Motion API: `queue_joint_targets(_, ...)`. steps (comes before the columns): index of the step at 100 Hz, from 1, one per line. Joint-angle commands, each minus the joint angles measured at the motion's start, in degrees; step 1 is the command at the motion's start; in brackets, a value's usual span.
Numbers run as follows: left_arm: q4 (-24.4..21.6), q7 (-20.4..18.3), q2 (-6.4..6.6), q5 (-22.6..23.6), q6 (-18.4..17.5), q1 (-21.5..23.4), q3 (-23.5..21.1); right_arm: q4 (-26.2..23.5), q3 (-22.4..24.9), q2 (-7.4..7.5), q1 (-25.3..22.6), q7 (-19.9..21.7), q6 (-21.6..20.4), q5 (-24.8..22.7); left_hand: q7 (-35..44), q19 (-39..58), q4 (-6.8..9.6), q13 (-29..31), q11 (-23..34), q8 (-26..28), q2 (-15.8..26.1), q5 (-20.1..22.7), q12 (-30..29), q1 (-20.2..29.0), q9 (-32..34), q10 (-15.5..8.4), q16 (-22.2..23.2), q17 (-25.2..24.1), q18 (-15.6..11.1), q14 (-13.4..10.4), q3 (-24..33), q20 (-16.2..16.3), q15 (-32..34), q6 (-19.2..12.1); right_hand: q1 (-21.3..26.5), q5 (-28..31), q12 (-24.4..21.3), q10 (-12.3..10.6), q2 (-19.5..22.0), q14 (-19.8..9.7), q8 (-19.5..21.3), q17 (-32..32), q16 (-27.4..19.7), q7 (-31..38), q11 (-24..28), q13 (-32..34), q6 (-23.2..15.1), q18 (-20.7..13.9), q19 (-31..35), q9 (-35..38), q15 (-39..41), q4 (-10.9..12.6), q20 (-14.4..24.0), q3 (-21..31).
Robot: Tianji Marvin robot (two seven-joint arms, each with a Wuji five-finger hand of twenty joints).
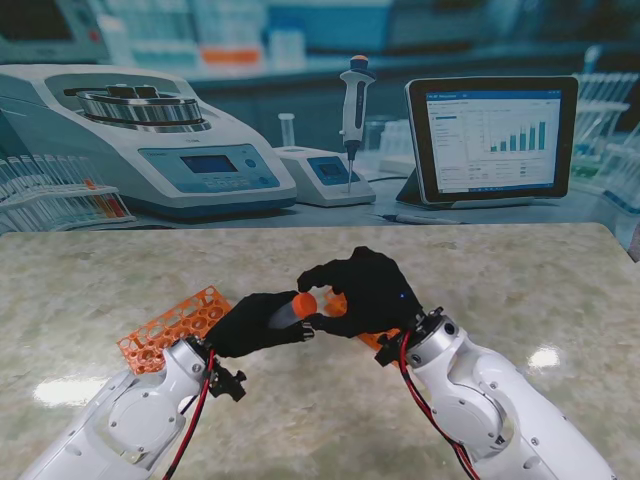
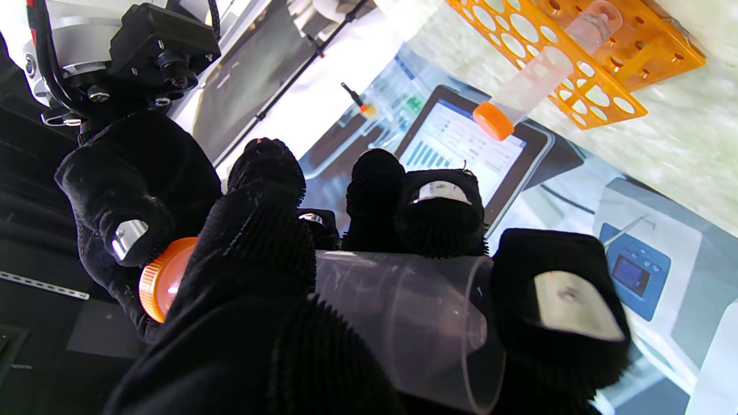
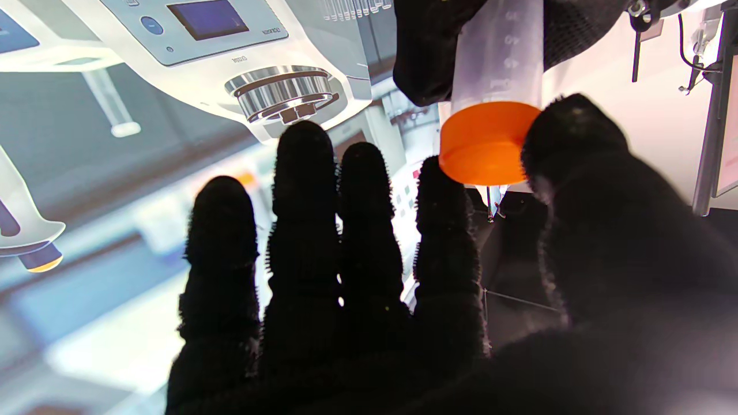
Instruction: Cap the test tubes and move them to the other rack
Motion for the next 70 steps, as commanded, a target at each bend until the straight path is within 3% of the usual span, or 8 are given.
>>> queue_joint_targets(1, -0.1, -0.3, 0.01, -0.1, -0.1, -0.1, 0.1, 0.3, -0.3, -0.26, 0.1, 0.4, 0.4, 0.5, 1.8, 7.6, -0.01, 2.1, -0.3, 1.9, 3.0, 0.5, -0.4, 1.9, 0.6, -1.6, 0.6, 1.7, -5.5, -0.5, 0.4, -0.7, 2.0, -3.0, 3.6, 0.8, 0.8, -1.5, -0.5, -1.1, -2.2, 0.5, -0.9, 4.6, 0.5, 2.1, -2.5, 0.4, 0.4, 1.0, -0.2, -1.6, -0.2, -0.7)
queue_joint_targets(6, -0.1, -0.3, 0.01, -0.2, -0.1, -0.1, 0.2, 0.4, -0.4, -0.27, 0.2, 0.6, 0.5, 0.7, 1.8, 7.6, -0.02, 2.1, -0.3, 1.9, 3.0, 0.5, -0.4, 1.8, 0.6, -1.6, 0.6, 1.7, -5.5, -0.5, 0.4, -0.7, 2.0, -3.0, 5.0, 0.5, 0.9, -1.5, -0.5, -1.1, -2.8, 0.8, -0.9, 6.0, 0.7, 2.5, -3.0, 0.4, 0.5, 1.5, -0.1, -2.5, -0.3, -0.9)
queue_joint_targets(9, -0.1, -0.3, 0.01, -0.2, -0.1, -0.1, 0.2, 0.4, -0.5, -0.28, 0.3, 0.7, 0.6, 0.8, 1.8, 7.6, -0.01, 2.1, -0.3, 1.9, 3.0, 0.5, -0.4, 1.9, 0.6, -1.6, 0.6, 1.7, -5.5, -0.5, 0.4, -0.7, 2.0, -3.0, 6.5, -0.4, 0.9, -1.6, -0.3, -1.1, -6.1, 1.0, -1.0, 10.2, 0.9, 2.8, -3.7, 0.4, 0.6, 1.9, 0.0, -2.8, -0.4, -1.9)
queue_joint_targets(19, -0.1, -0.3, 0.02, -0.2, -0.2, -0.2, 0.3, 0.6, -0.8, -0.30, 0.5, 1.0, 0.9, 1.2, 1.8, 7.6, -0.01, 2.1, -0.3, 1.9, 3.0, 0.5, -0.4, 1.9, 0.6, -1.6, 0.6, 1.7, -5.5, -0.5, 0.4, -0.7, 2.0, -3.0, 9.3, -2.1, 4.0, -1.9, 0.5, -1.1, -10.5, 1.4, -1.1, 16.8, 1.0, 3.6, -5.2, 0.4, 0.8, 3.0, 0.1, -3.2, -0.5, -2.7)
queue_joint_targets(70, -0.3, -0.4, 0.05, -0.1, -0.5, -0.1, 0.5, 0.5, -1.6, -0.24, 0.9, 3.8, 0.5, 3.7, 1.8, 7.6, -0.01, 2.1, -0.3, 1.9, 3.0, 0.5, -0.4, 1.9, 0.6, -1.6, 0.6, 1.7, -5.5, -0.4, 0.4, -0.7, 2.0, -3.0, 14.2, 2.4, 5.9, -2.2, 9.3, -0.6, -12.3, 2.5, -0.6, 20.9, 2.4, 7.3, -7.9, 1.1, 2.3, 8.1, 2.6, -3.7, 0.0, -3.7)
